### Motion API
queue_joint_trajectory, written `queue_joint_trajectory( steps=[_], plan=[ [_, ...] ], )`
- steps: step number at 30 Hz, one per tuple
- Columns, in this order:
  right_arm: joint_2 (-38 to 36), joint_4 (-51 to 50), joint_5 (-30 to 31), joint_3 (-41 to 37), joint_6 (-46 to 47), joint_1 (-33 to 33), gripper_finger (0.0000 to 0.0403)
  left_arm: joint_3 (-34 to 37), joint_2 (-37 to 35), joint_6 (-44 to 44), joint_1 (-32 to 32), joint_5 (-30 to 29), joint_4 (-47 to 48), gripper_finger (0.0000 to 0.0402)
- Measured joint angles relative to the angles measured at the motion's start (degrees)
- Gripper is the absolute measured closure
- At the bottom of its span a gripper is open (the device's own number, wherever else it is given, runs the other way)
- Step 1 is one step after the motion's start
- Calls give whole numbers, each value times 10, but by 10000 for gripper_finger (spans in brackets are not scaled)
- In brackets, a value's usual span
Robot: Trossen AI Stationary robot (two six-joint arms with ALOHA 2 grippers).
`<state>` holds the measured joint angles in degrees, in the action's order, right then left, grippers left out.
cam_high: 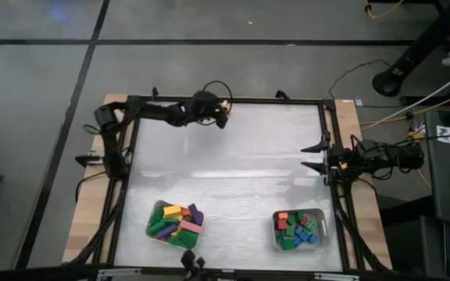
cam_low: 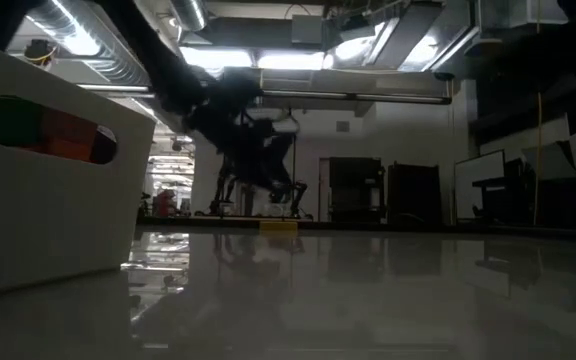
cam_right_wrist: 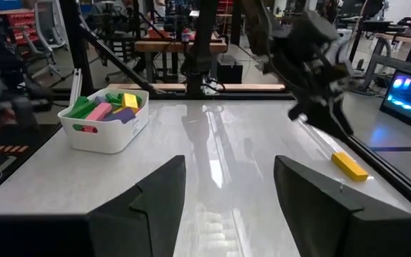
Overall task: Sort blocks by size
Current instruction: Put the rectangular yellow block into the white bin
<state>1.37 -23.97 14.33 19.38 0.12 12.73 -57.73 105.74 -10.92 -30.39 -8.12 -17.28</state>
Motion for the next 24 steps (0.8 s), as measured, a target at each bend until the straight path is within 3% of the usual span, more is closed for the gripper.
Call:
queue_joint_trajectory(
  steps=[6,9,24],
  plan=[
    [0,0,2,0,0,0,189,-33,70,-37,-15,5,1,194],
    [0,0,3,0,0,0,189,-56,89,-35,-14,-21,1,194],
    [14,0,5,0,-4,0,189,-116,112,-26,-28,-36,64,194]
  ],
)
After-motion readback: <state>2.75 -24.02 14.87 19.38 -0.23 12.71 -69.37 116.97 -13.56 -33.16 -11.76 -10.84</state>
